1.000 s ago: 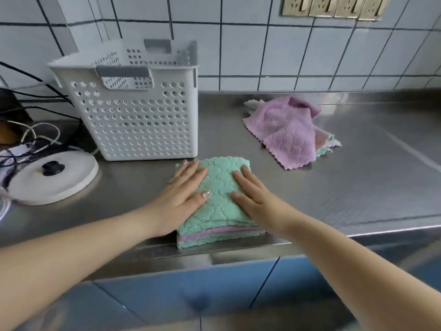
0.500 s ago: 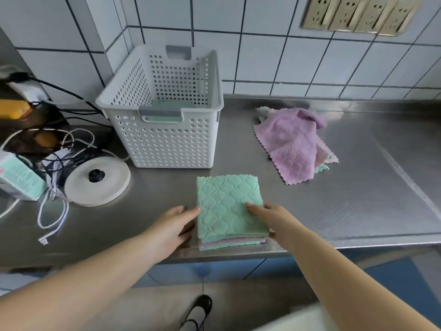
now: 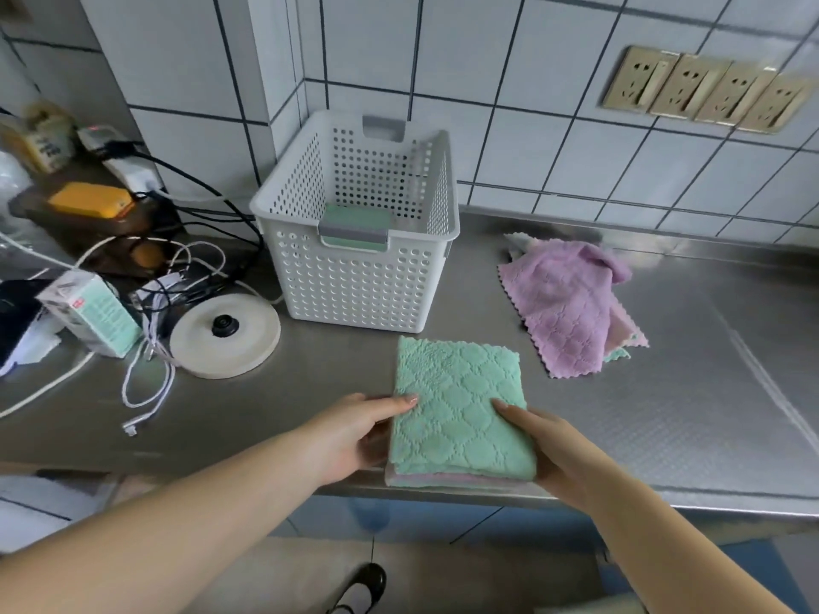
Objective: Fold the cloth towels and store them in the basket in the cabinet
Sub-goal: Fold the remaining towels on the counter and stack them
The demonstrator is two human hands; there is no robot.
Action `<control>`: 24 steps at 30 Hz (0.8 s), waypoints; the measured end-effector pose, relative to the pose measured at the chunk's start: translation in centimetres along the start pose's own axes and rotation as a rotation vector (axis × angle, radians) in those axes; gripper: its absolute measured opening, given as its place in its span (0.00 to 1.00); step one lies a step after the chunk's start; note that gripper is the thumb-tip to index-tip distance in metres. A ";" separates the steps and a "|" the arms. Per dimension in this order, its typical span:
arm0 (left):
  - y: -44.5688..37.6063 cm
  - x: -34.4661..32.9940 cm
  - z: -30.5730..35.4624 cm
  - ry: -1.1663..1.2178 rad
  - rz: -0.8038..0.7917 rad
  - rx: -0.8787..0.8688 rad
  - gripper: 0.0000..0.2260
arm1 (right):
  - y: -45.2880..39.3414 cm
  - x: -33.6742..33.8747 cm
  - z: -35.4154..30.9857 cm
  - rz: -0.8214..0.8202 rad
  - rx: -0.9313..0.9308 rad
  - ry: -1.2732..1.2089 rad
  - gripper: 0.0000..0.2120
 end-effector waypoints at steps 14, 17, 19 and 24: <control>7.2 -2.3 14.8 -0.030 0.001 -0.365 0.31 | 12.5 -7.2 -10.9 -0.090 0.263 0.110 0.21; 5.9 -2.2 20.4 -0.079 0.008 -0.439 0.31 | 13.0 -9.1 -16.1 -0.079 0.332 0.154 0.21; 4.2 -1.9 23.9 -0.103 0.051 -0.466 0.28 | 12.4 -10.5 -19.7 -0.087 0.359 0.162 0.20; -2.7 0.1 30.4 -0.152 0.150 -0.471 0.21 | 6.4 -13.1 -27.7 -0.017 0.372 0.123 0.33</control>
Point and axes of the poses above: each hand's wrist, its own y-axis away from the middle knuckle, its own x-axis out of the back of the hand, z = x × y, the point moved 2 cm from there along -y, towards the middle knuckle, and after that the axes turned 13 degrees about -x, right-handed, at the moved point
